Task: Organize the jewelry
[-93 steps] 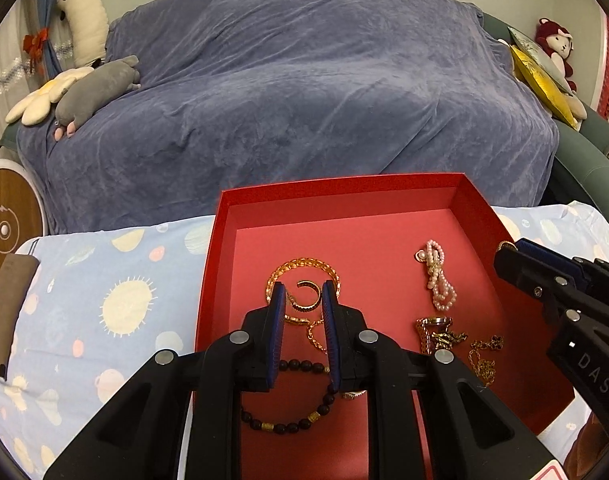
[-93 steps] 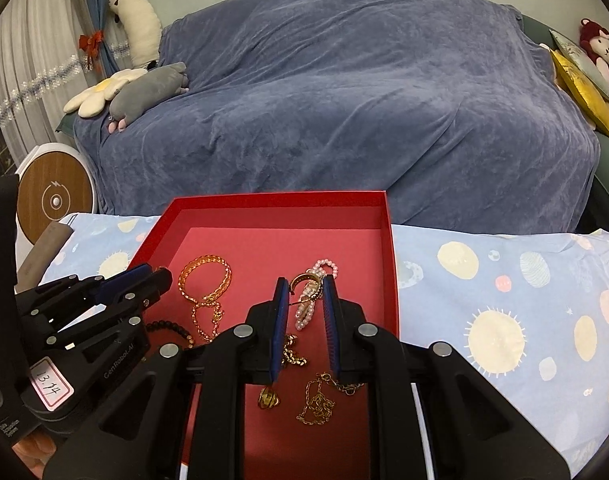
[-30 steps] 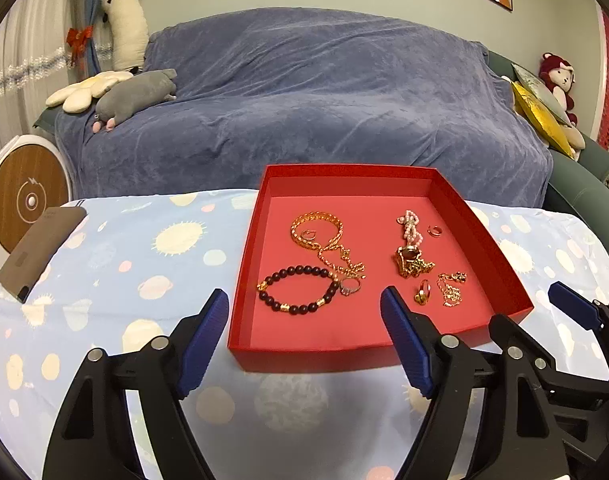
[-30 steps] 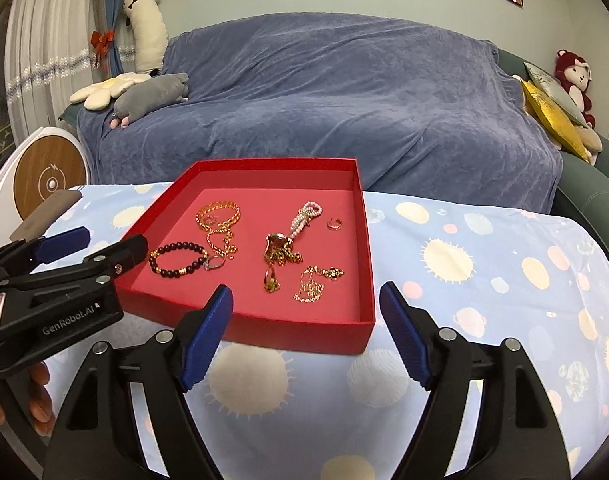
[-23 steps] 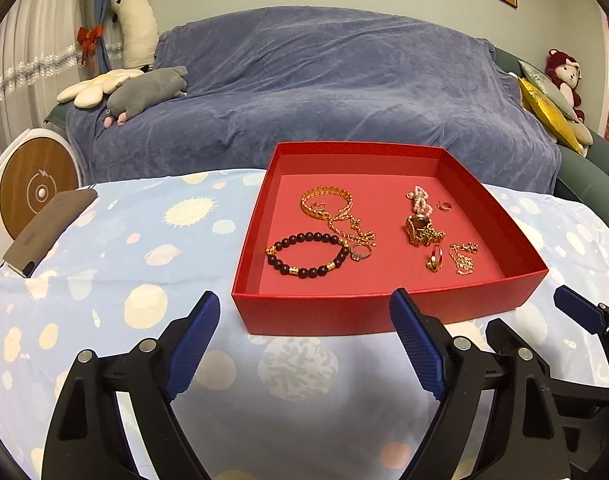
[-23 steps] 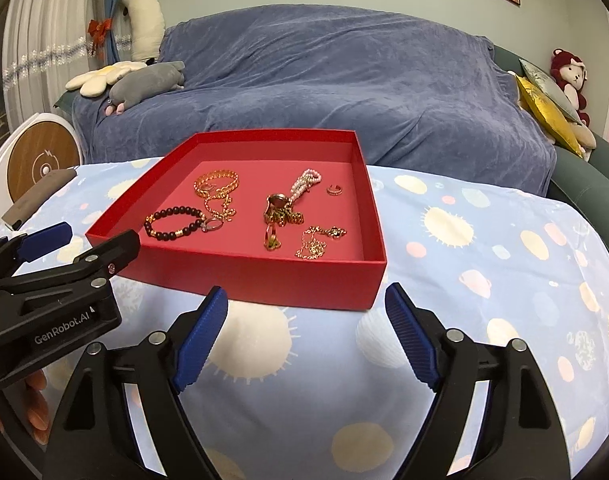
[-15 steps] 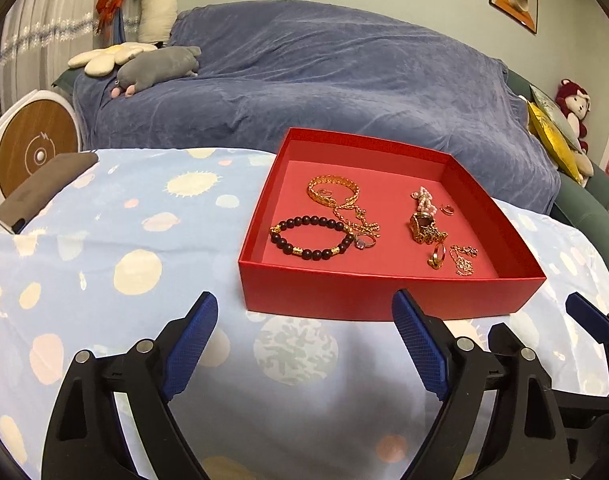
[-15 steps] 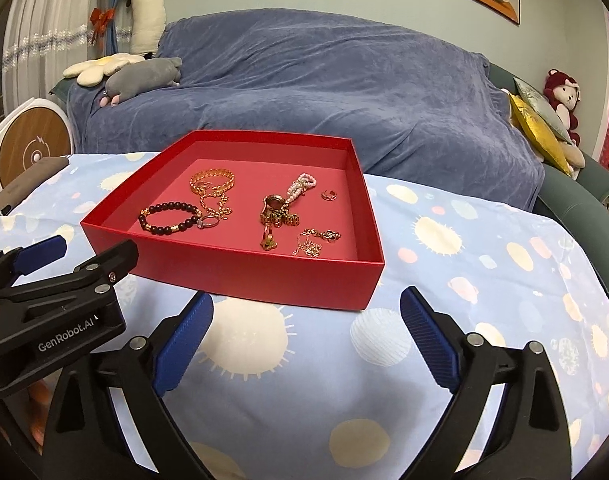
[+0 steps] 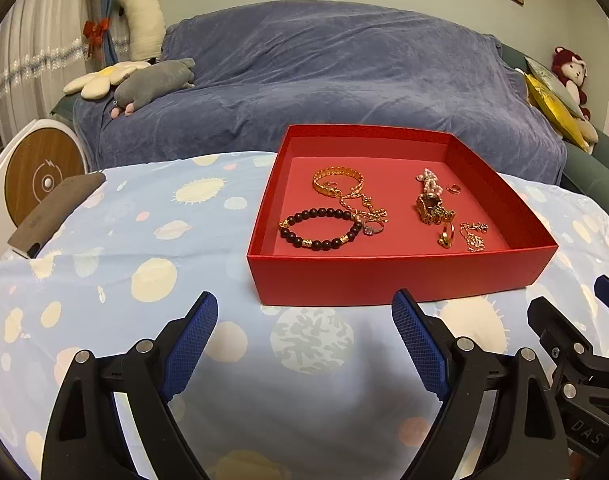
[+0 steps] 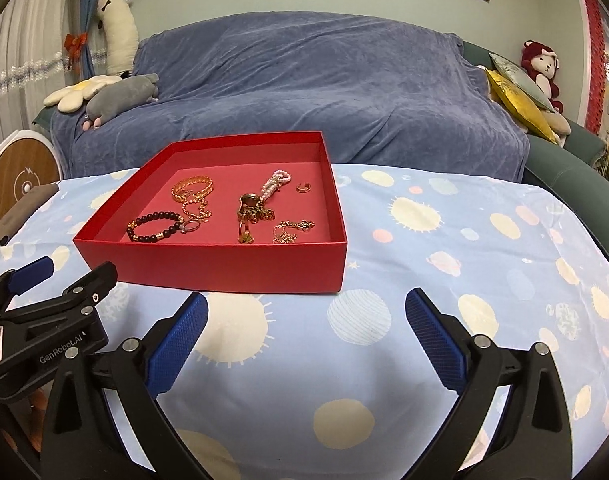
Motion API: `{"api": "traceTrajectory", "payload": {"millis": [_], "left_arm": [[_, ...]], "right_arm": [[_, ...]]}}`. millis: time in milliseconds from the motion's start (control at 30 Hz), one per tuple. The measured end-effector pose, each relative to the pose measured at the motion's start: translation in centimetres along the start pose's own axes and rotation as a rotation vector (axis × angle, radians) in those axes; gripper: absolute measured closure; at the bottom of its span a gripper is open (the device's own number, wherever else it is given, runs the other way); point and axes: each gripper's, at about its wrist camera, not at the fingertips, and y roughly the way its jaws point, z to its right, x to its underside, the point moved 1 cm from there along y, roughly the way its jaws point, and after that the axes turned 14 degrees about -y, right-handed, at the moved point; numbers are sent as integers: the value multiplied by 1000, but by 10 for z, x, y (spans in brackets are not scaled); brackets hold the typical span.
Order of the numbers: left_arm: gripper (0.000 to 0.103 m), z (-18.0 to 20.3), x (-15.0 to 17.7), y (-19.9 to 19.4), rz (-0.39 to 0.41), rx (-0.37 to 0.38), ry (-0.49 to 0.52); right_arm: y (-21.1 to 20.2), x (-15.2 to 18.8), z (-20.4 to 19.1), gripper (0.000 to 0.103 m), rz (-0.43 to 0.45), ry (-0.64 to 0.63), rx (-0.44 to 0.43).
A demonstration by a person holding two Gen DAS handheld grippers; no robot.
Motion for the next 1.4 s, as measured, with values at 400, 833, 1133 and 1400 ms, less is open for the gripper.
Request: {"api": "traceTrajectory", "payload": {"millis": [400,833,1133,1400], "left_arm": [[18,7,0,1,7,-20,32],[20,7,0,2,12,-28,30],[23,8,1,1,13,-26,32],[26,9,1,2,9,-19,37]], "right_arm": [[1,0,-2,6,-8,5,4],[1,1,-3,6,-6,5,-6],[1,1,-4,6,-6,-1,-5],[1,0,-5,6,-10,2,-7]]}}
